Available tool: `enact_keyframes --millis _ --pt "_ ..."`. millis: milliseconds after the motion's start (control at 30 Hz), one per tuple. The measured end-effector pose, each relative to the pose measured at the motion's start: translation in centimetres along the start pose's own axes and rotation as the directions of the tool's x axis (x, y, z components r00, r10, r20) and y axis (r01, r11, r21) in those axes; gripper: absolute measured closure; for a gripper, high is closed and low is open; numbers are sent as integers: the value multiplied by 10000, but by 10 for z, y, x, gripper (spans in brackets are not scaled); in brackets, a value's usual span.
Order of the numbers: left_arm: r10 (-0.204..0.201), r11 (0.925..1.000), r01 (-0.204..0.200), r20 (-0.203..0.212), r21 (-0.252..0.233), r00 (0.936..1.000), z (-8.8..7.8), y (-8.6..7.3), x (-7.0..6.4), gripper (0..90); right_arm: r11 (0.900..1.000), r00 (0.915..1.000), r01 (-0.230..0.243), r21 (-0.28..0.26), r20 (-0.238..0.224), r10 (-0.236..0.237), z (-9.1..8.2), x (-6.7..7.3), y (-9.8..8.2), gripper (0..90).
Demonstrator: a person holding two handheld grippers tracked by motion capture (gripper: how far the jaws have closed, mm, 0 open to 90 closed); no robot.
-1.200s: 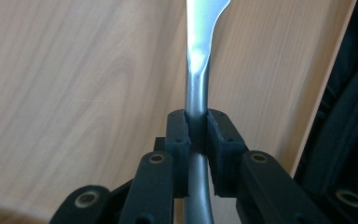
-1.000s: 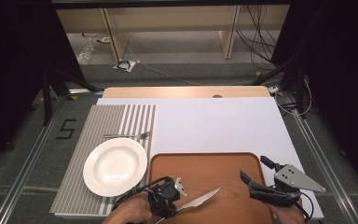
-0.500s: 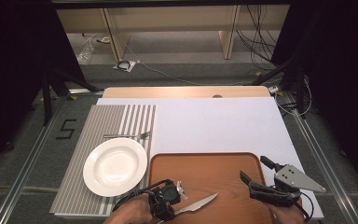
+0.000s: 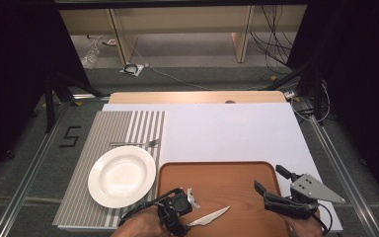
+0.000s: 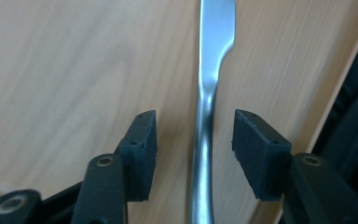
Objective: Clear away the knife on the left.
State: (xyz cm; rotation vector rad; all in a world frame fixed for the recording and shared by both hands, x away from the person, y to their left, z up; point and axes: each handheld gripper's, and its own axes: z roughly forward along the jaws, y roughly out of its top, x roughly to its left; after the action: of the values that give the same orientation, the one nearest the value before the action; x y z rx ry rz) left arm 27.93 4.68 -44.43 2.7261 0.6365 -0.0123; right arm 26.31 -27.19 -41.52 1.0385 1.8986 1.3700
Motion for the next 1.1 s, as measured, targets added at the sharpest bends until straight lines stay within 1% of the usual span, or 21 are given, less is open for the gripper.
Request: enact_keyframes --millis 67,100,133,167,200,267,333,400,467,500,567,700,800,933,1100 --pt "64 9997 -66 -71 -245 10000 -2 1 -1 505 10000 10000 18 -3 -12 -18 0 0 0 171" --pt "193 9989 -197 -97 -421 9998 -3 1 -1 520 10000 10000 23 -4 -12 -23 0 0 0 171" --pt "232 9976 -234 -39 -646 9997 -3 1 -2 532 10000 10000 25 -8 -13 -25 0 0 0 171" --pt "243 9957 -239 34 -890 9997 -2 1 -3 566 10000 10000 23 -1 -13 -23 0 0 0 171" --pt "389 9941 -385 21 -1013 9992 -2 1 -4 609 10000 10000 20 -14 -12 -20 0 0 0 171" --pt "551 9914 -556 -72 -1186 9985 0 1 -6 693 10000 10000 30 -14 -12 -31 0 0 0 171" --pt "709 9885 -705 -22 -1339 9975 1 2 -8 759 10000 10000 52 -6 -15 -52 0 0 0 171" --pt "840 9862 -842 -78 -1428 9964 2 2 -11 809 10000 10000 45 3 -9 -45 0 0 0 171" --pt "1109 9827 -1107 -66 -1484 9938 4 2 -12 864 10000 10000 46 3 -7 -46 0 0 0 171" --pt "1238 9815 -1235 -74 -1466 9923 5 2 -13 877 10000 10000 48 21 -15 -48 -1 0 0 171" --pt "1394 9801 -1395 -107 -1413 9902 8 2 -15 882 10000 10000 84 -43 -7 -84 0 1 0 171" --pt "1590 9786 -1581 -39 -1321 9873 13 3 -18 891 10000 10000 85 -39 -7 -85 0 1 0 171" --pt "1690 9766 -1672 14 -1350 9856 14 3 -19 891 10000 10000 88 -29 -6 -88 0 1 0 172" --pt "1669 9773 -1655 -6 -1326 9860 17 3 -17 891 10000 10000 46 -24 -5 -46 0 1 0 172" --pt "1745 9761 -1712 127 -1339 9846 20 4 -17 891 10000 10000 72 -24 0 -72 0 1 0 172"
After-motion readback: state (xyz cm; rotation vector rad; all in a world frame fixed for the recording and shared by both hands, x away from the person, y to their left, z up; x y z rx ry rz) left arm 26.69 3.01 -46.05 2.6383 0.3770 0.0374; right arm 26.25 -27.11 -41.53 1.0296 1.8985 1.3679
